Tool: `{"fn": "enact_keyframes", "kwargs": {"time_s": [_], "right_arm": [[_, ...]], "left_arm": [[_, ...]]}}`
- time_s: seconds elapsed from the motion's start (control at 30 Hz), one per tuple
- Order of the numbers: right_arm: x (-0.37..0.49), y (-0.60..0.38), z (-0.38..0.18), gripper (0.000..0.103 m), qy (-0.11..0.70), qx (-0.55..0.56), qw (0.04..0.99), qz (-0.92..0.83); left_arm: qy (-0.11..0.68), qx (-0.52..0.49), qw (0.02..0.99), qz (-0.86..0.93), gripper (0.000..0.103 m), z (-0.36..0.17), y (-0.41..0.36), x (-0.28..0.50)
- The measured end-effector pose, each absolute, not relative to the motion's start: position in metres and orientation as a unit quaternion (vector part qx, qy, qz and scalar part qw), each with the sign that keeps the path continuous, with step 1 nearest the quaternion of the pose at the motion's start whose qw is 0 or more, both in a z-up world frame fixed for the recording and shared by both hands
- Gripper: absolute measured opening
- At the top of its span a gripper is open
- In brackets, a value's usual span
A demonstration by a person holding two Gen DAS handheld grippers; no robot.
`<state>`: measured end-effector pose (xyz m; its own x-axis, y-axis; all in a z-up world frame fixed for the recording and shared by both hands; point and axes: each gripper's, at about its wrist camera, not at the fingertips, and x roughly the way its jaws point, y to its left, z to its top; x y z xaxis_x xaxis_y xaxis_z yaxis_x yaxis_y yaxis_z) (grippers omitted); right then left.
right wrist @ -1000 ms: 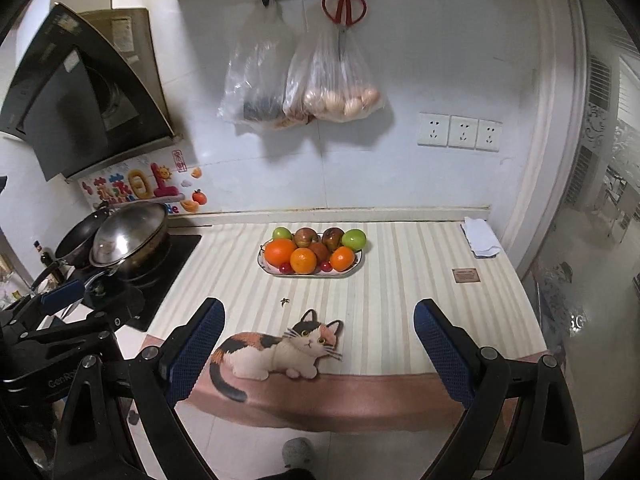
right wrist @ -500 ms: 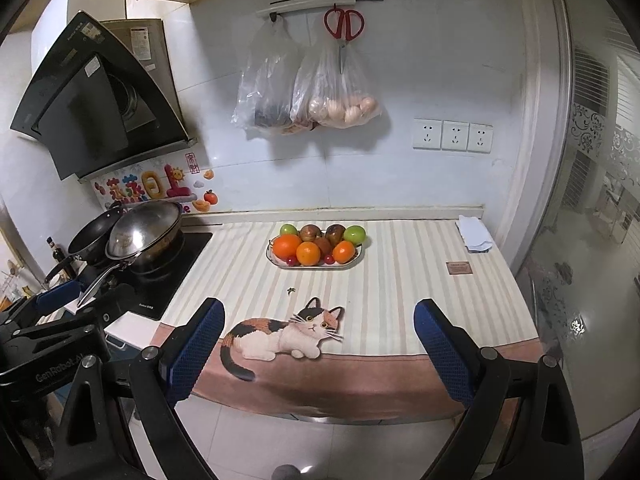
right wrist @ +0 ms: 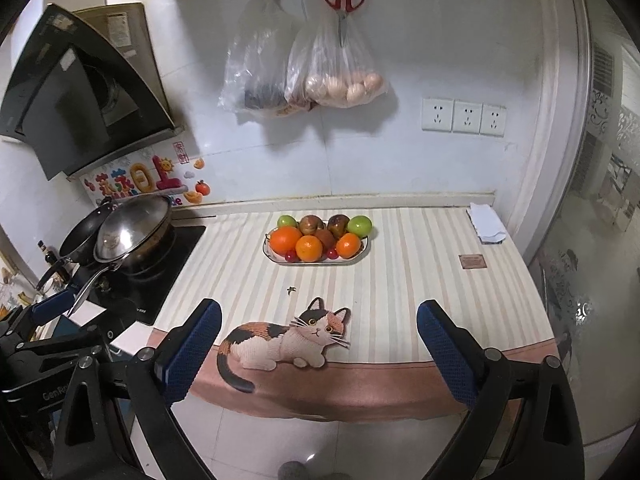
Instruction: Organize fruits
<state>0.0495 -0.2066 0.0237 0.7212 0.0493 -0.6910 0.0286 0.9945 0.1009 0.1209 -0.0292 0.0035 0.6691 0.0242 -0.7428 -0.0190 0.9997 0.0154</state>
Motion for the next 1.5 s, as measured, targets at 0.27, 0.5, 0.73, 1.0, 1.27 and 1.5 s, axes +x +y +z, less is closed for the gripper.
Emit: {"fn": "enact_keyframes", "kwargs": {"time_s": [0.27,0.5,0.73,1.0,1.27,1.5], "right_arm": [[0.087,-0.205,0.007,0.100,0.392,0.053,0.918,-0.007],[0.110,-0.200,-0.016,0.100,0.415,0.055,0.908,-0.012],[0.120,-0.193,-0.033,0.100,0.430,0.049,0.901,-0.018],[0.125,-0.190,-0.035,0.100,0.429,0.045,0.902,-0.021],[0.127,-0.190,-0.037,0.100,0.430,0.052,0.901,-0.029],[0.126,-0.191,-0.038,0.100,0.431,0.052,0.900,-0.032]], "left_arm": [[0.414,0.014,0.910,0.017,0.100,-0.006,-0.024,0.148],[0.430,0.014,0.903,0.018,0.101,-0.018,-0.018,0.168],[0.436,0.010,0.900,0.015,0.101,-0.025,-0.014,0.177],[0.436,0.012,0.900,0.013,0.100,-0.026,-0.012,0.183],[0.434,0.013,0.901,0.012,0.101,-0.026,-0.010,0.186],[0.433,0.015,0.901,0.013,0.101,-0.027,-0.005,0.187]]}}
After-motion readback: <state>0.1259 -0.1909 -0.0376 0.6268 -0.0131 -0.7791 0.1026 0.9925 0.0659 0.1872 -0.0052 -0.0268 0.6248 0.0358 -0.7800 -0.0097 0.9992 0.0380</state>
